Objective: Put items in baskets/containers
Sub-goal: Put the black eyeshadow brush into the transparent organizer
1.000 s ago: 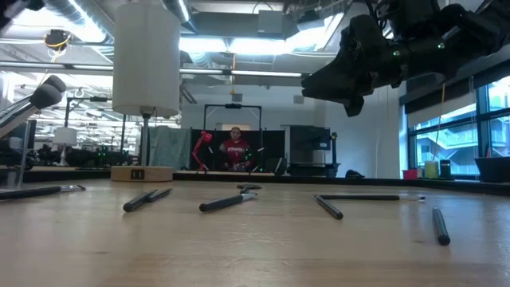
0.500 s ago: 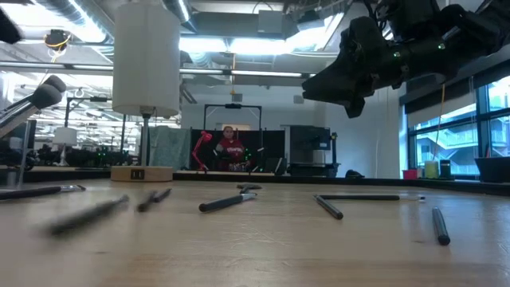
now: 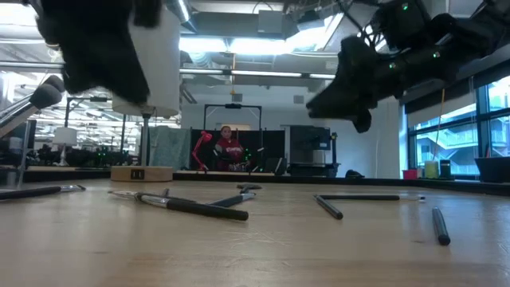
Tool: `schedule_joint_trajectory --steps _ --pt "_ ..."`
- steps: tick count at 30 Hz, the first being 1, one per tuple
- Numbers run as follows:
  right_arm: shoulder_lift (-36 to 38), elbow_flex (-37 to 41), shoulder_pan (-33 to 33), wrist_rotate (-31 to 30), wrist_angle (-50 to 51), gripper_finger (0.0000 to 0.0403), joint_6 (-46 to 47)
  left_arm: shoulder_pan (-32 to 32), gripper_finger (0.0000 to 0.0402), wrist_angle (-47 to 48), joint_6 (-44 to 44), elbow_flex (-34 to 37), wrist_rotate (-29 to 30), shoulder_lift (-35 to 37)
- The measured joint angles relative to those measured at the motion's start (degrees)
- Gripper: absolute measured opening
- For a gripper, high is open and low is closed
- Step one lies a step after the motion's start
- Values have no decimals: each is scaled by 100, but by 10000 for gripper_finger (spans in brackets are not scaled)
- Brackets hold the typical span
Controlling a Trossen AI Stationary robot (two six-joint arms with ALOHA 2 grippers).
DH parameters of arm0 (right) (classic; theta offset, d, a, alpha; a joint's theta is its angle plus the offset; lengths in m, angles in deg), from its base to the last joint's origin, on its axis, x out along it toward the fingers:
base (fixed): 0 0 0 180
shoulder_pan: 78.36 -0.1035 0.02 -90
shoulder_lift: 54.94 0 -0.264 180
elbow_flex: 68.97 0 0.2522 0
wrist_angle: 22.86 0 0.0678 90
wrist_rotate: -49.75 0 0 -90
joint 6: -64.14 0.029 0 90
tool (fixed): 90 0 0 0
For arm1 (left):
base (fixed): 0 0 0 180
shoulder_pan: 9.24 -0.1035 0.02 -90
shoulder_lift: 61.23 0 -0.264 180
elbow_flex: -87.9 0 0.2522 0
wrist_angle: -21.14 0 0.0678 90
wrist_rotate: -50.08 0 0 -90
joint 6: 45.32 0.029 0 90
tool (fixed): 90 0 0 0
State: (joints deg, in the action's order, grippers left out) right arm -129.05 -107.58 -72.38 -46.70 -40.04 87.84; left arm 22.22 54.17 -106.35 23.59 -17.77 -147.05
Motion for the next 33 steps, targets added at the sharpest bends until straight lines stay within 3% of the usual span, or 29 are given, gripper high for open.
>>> schedule_joint_trajectory --steps 3,8,13,15,18,23,33 --pt "7 -21 125 2 379 118 130 -395 57 32 50 0 -150 -182" --pt "7 -346 248 289 1251 118 329 -1072 57 -126 33 2 179 -203" --pt "7 -924 215 455 2595 118 288 -1422 57 -550 298 -31 -454 -195" --pt "9 -1128 158 357 3152 118 239 -1418 57 15 263 -241 -693 -197" --pt "9 -1362 35 -75 3773 118 138 -1340 55 1750 -63 -814 -778 -206" --pt "9 -1511 -59 -641 4138 118 134 -1298 52 4364 -1267 -1577 -417 -351" --pt "11 -1545 -62 -629 4107 118 147 -1840 98 4520 -1472 -1157 -883 -835"
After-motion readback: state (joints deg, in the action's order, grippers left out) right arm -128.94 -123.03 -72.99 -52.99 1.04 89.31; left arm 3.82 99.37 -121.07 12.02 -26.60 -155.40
